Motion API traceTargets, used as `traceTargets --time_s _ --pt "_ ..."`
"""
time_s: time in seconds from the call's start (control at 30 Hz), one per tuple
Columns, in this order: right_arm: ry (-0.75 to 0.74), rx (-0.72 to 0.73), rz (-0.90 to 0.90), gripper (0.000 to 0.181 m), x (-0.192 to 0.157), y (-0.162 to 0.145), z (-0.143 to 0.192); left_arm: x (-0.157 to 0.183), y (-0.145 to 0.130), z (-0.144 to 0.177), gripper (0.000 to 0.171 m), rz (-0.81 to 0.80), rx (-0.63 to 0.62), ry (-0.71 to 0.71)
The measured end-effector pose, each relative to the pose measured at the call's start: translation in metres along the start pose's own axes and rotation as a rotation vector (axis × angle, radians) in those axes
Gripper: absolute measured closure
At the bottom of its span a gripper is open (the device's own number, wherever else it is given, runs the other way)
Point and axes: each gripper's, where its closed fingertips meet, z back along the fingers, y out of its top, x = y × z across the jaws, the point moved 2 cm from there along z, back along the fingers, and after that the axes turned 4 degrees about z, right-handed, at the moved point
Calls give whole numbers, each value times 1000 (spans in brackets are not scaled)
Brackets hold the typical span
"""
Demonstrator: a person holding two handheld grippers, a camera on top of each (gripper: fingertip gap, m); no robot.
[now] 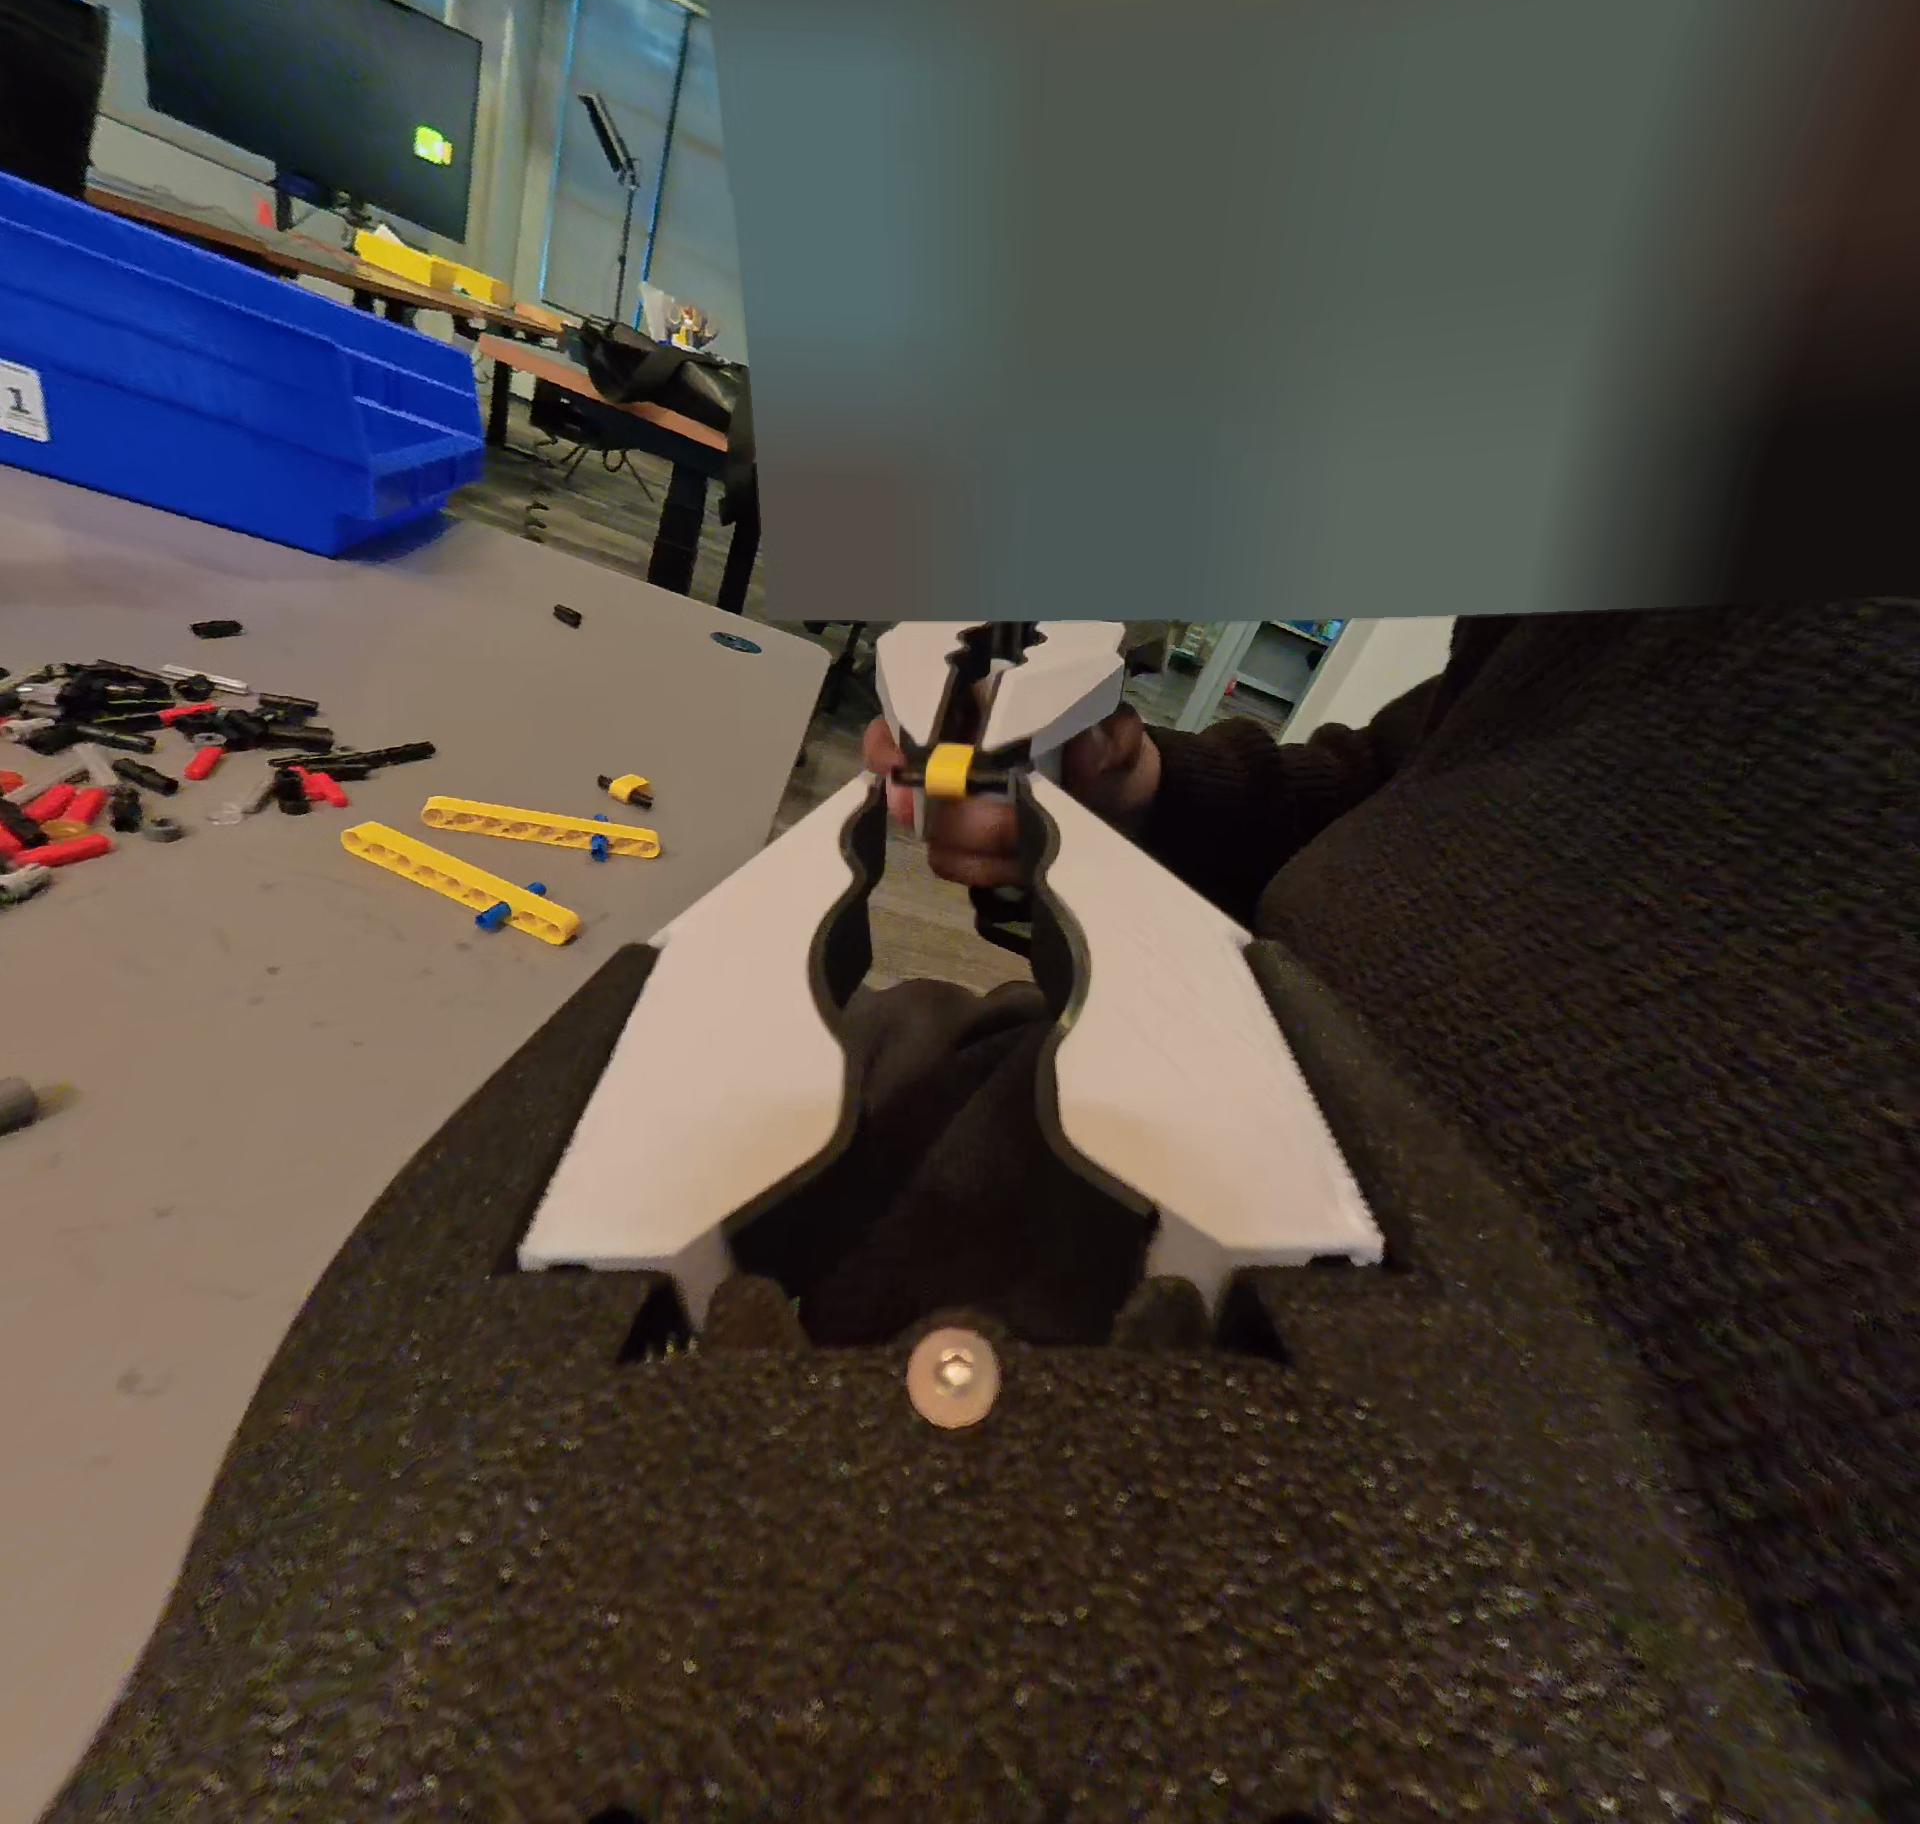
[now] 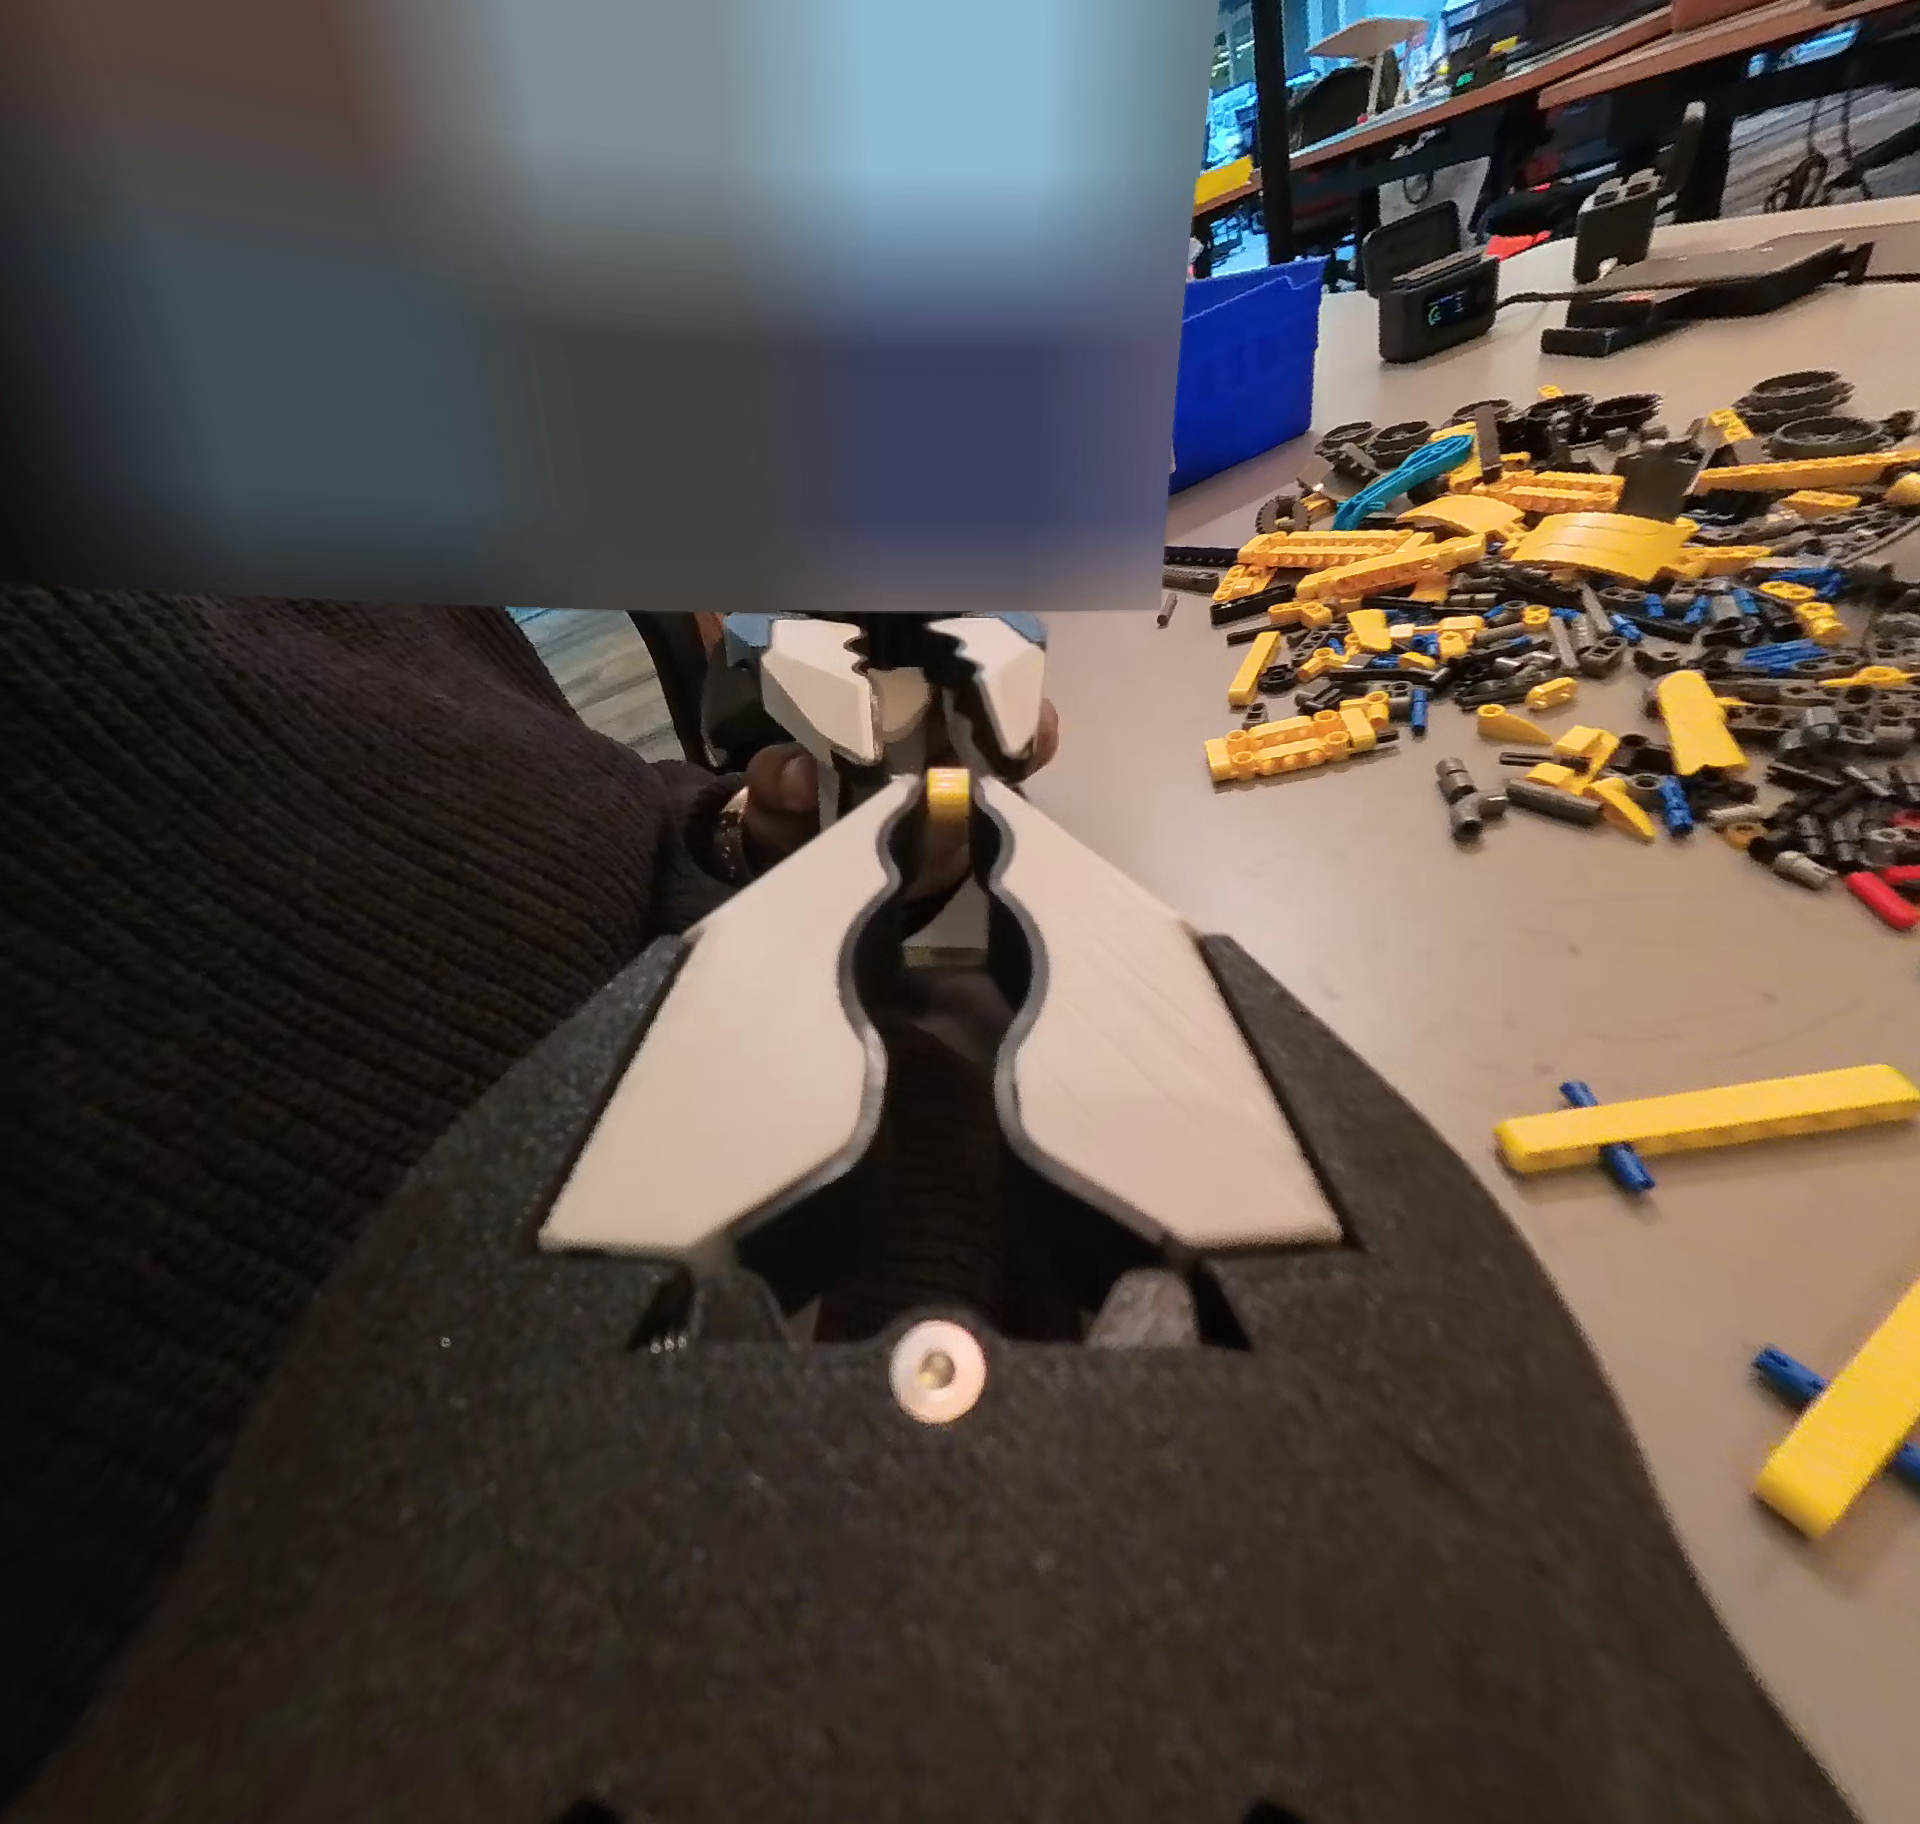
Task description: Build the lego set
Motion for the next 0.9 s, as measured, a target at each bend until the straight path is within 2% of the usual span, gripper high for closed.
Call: traceTargets --time_s 0.07,0.13,0.27,0.33,0.4,0.5,0.7,0.9 --pt "-64 5 27 174 9 4 10 -4 2 2 147 -15 6 31" --pt "-199 -23 52 174 31 5 28 -10 3 3 147 -20 12 67" --pt "-580 -205 66 173 95 -12 90 -24 4 2 146 24 0 142" --pt "-696 -286 62 173 116 -25 116 -34 4 0 146 53 -23 197" --pt "-737 -334 67 173 130 -35 131 -43 1 -3 145 63 -60 237" --pt "-778 -352 126 173 147 -32 139 -59 -6 -9 145 73 -132 315" --pt "-782 -283 172 173 180 -18 133 -89 -16 -23 144 94 -292 443" --pt "-783 -202 115 173 187 -10 136 -111 -20 -35 144 48 -367 526"
